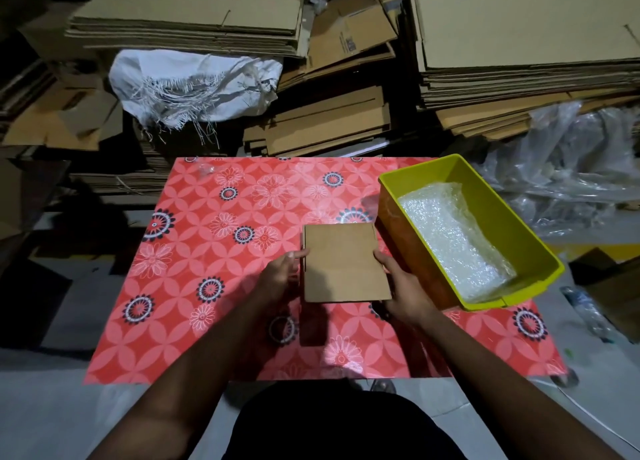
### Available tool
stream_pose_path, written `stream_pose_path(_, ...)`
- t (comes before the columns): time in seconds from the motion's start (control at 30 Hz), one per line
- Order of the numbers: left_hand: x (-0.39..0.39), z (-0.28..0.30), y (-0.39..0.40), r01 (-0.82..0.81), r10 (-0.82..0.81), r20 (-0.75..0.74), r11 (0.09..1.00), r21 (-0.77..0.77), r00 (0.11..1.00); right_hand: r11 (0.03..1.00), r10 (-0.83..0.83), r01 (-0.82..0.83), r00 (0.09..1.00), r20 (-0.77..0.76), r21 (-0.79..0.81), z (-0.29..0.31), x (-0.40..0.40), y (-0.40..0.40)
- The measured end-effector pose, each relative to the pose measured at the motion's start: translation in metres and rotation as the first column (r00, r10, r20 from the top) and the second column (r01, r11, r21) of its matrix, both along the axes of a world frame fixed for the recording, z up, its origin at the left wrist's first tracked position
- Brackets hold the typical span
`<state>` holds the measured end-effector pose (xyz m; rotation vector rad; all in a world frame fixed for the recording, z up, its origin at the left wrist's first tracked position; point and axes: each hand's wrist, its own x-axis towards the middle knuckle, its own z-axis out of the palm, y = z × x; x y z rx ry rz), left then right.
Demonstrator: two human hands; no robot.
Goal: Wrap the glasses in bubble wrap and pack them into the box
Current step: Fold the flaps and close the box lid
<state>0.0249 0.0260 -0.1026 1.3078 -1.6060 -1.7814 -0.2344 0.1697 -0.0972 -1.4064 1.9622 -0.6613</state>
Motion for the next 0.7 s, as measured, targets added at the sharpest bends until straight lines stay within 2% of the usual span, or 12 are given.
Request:
stream_pose_path(0.1, -0.003, 0.002, 0.012, -0.037, 0.038, -0.022, 0.998, 0.048, 0.999, 1.0, 0.017, -0.017, 1.0, -0.02, 0.004, -0.01, 0.002, 0.004)
stream_pose_path(0.27, -0.016, 0.011, 0.025, -0.078, 0.08, -0.041, 0.996, 0.042, 0.996, 1.0, 0.024, -0.023, 0.995, -0.093, 0.013, -0.009, 0.0, -0.002)
stream_pose_path(0.53, -0.011, 0.059, -0.001, -0.107, 0.123, -0.099, 0.983, 0.152, 0.988, 0.979, -0.036, 0.034, 0.999, -0.006, -0.2, 0.062, -0.017, -0.043)
stream_pose_path(0.6, -0.009, 0.07, -0.008, -0.075, 0.09, -0.135, 0.991, 0.114, 0.987, 0.979, -0.051, 0.056, 0.998, 0.034, -0.194, 0.078, -0.022, -0.056)
stream_pose_path(0.7, 0.0, 0.078, -0.018, 0.115, -0.11, -0.115, 0.993, 0.035, 0.987, 0.991, -0.01, 0.014, 0.999, 0.033, -0.133, 0.088, -0.029, -0.072)
